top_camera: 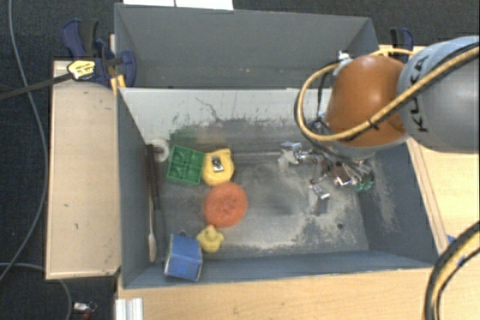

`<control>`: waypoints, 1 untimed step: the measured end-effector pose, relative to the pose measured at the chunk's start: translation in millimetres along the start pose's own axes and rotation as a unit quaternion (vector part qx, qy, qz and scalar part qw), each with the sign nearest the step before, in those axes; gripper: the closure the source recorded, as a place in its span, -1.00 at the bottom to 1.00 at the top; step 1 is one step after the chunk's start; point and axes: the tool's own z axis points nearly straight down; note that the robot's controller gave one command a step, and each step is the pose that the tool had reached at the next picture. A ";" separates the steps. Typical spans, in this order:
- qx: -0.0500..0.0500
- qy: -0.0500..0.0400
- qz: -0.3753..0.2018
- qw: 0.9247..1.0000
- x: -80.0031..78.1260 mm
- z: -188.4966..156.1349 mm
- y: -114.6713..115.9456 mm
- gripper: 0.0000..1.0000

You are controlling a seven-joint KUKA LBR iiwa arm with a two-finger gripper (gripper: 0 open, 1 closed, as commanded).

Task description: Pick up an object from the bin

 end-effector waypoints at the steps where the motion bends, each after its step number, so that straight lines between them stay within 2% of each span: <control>1: -0.001 0.000 0.067 0.998 -28.0 15.2 26.6 -1.00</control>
Offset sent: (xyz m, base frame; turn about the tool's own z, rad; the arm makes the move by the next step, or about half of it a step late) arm 0.0113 0.0481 -0.0231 0.0757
